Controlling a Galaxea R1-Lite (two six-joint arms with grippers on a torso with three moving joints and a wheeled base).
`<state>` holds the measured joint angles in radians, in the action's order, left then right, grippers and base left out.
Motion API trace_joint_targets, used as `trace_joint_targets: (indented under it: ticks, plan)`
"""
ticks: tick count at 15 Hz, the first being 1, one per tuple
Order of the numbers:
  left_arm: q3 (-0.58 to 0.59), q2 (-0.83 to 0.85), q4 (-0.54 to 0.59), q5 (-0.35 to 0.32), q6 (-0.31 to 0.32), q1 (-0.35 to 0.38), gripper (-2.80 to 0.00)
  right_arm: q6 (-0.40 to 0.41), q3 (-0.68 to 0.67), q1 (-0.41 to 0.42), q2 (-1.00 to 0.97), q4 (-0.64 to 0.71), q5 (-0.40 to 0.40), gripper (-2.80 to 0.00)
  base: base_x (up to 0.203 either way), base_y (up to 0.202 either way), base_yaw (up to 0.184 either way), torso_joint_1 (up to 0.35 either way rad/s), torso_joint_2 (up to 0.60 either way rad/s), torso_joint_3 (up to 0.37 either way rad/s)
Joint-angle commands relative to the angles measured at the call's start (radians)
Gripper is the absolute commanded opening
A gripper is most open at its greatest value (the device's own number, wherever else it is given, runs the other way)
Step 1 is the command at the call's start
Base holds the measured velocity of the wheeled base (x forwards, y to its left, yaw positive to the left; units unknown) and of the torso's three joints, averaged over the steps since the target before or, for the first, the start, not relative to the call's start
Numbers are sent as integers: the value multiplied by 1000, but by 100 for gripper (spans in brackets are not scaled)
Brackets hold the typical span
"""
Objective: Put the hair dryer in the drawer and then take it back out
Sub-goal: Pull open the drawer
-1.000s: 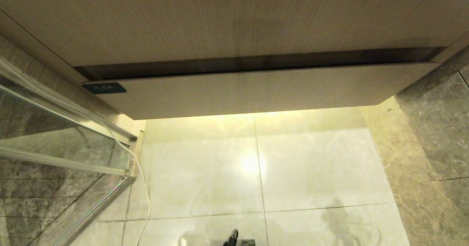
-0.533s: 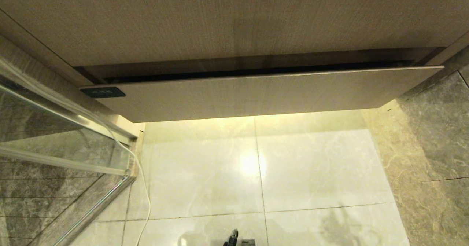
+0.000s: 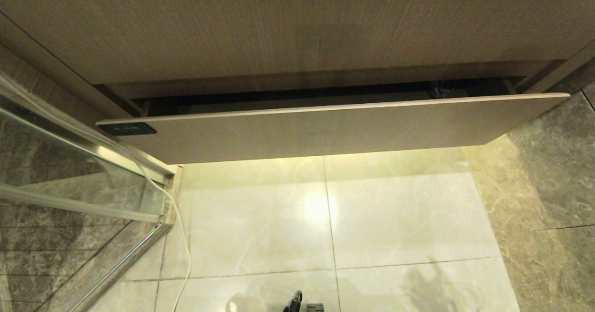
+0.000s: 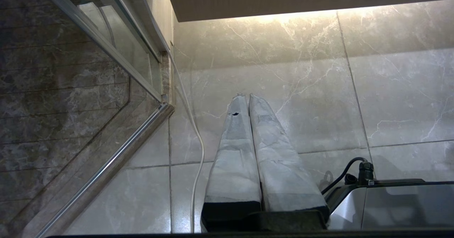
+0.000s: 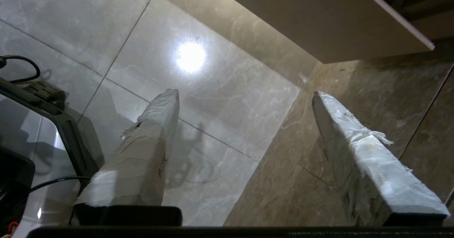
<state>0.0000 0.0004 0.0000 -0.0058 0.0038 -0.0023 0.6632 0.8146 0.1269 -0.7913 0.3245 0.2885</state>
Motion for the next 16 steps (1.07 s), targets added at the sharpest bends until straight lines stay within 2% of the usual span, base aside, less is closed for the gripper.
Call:
trace_joint_targets:
  ticks: [1, 7, 12, 16]
  plan:
    - [2, 0, 0, 0, 1, -1, -280, -18, 3, 17, -63, -2, 2, 0, 0, 0, 0, 0, 0, 0]
    - [0, 0, 0, 0, 1, -1, -280, -58, 32, 27, -299, -22, 7, 0, 0, 0, 0, 0, 0, 0]
    - [1, 0, 0, 0, 0, -1, -280, -59, 155, 43, -563, -39, 6, 0, 0, 0, 0, 0, 0, 0]
    - [2, 0, 0, 0, 1, 0, -280, -56, 225, 56, -688, -34, 5, 0, 0, 0, 0, 0, 0, 0]
